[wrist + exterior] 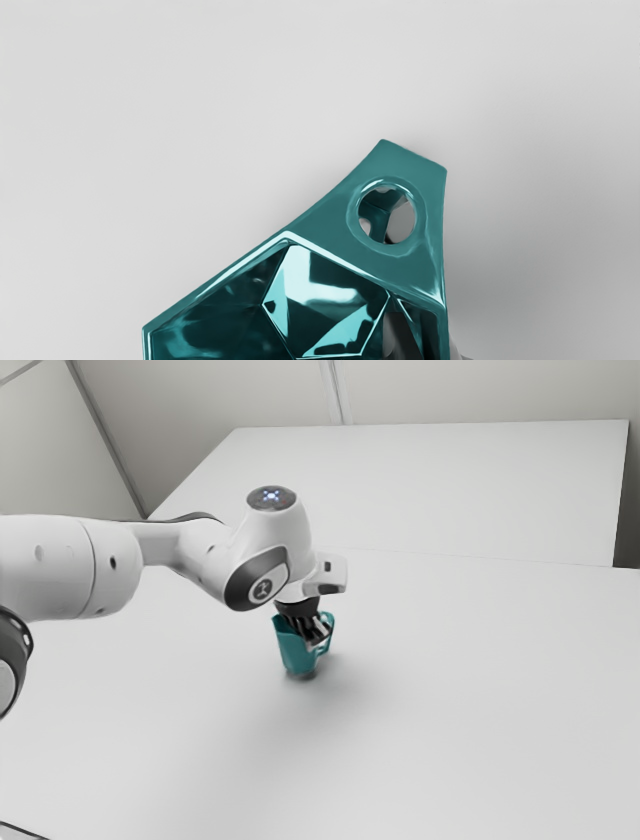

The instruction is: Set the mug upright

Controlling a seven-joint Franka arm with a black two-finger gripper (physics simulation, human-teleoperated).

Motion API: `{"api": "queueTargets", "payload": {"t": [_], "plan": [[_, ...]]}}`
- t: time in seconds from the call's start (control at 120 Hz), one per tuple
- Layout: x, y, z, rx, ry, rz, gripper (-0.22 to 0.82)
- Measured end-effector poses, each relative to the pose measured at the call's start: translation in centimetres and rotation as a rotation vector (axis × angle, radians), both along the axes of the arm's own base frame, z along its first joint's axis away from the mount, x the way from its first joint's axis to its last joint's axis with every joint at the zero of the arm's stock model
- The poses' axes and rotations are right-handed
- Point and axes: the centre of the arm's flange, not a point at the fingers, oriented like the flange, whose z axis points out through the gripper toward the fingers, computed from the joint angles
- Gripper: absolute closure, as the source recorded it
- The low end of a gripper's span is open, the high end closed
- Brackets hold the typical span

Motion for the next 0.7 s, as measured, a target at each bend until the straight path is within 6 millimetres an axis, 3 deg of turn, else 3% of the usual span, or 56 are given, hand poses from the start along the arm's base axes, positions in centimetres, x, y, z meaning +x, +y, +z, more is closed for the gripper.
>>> {"api": "queueTargets", "payload": {"t": [0.342,0.533,0.7], "plan": [[1.3,-0.2,-0.8,-0.039,-0.095,0.05,0.78],[1.4,-0.2,-0.4,-0.054,-0.111,0.067,0.37],[1.4,0.5,2.0,-0.066,-0.143,0.08,0.17]]}}
